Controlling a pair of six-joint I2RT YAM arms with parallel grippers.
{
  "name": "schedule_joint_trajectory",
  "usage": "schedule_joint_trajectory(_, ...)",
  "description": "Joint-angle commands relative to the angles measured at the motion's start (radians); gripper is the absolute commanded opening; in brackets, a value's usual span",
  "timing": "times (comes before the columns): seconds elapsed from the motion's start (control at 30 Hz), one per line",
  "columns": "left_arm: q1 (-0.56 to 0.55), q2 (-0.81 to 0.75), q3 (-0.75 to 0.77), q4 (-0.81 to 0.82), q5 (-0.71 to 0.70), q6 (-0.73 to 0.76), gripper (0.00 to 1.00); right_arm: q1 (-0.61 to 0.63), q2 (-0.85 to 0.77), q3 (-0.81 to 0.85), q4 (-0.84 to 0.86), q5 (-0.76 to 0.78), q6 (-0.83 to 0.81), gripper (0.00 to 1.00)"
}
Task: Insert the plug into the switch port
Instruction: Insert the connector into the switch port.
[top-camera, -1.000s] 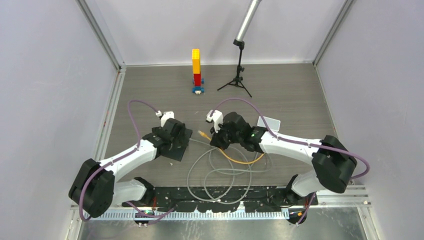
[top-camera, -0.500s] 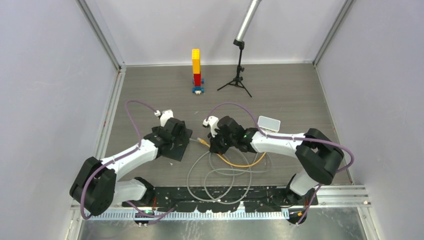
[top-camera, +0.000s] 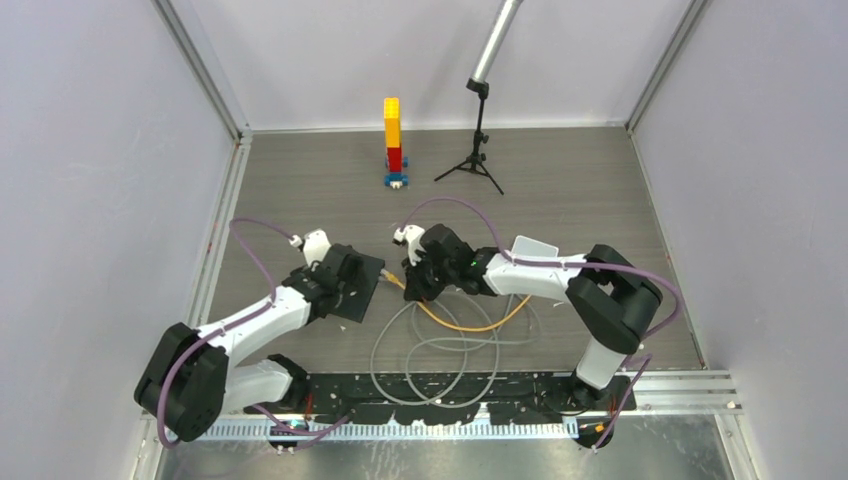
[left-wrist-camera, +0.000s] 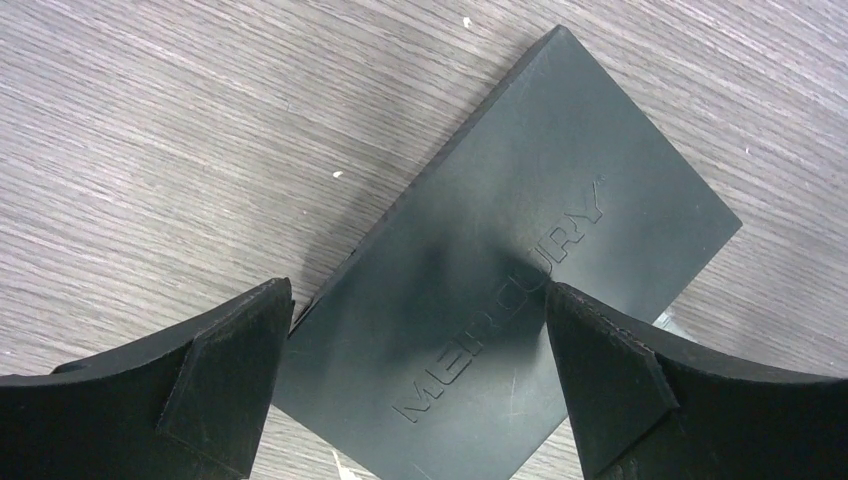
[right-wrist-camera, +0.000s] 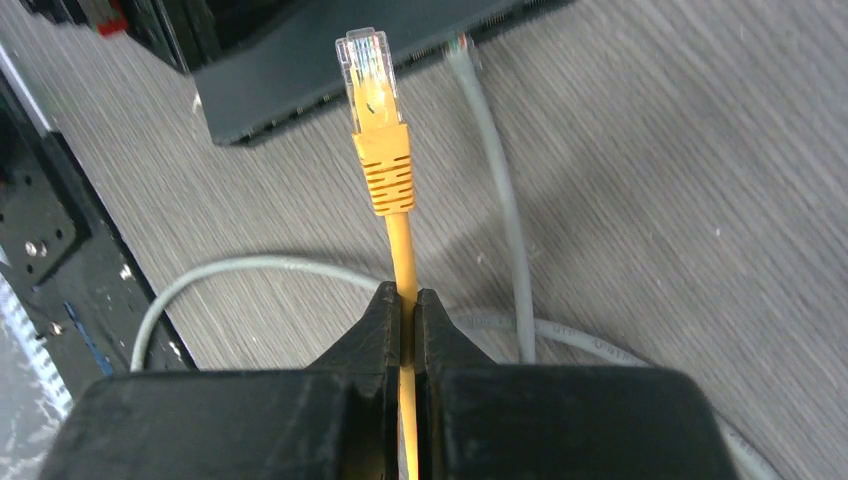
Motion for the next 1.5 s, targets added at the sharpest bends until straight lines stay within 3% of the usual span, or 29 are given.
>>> schedule_joint_trajectory(0.0,0.014,0.017,-0.015,-0.009,-0.026,-0.053,1.0,0.013,0.049,0.092,0.064,-0.015,0.072,0.01)
schedule_joint_trajectory(0.33,0.013,0.088,-0.1,0.16,0.139,-0.059,0.98,0.02,0.171,0.153,0.046,0.089,0.083,0.0)
schedule_joint_trajectory(0.5,0.013,0.122,-0.076,0.191,0.133,-0.026,0.98,0.011,0.186,0.162,-0.036,0.183,0.043,0.0)
schedule_joint_trajectory(0.77,0.014,0.178,0.007,0.175,0.113,0.004,0.99,-0.007,0.156,0.157,-0.175,0.073,-0.108,0.01)
schedule_joint_trajectory(0.97,0.038,0.072,-0.034,0.11,0.07,-0.034,1.0,0.027,0.099,0.109,-0.177,0.091,-0.106,0.01)
schedule_joint_trajectory(1.47,0.071,-0.111,-0.106,0.006,0.043,-0.137,0.97,0.147,0.143,0.271,-0.44,0.258,-0.112,0.01)
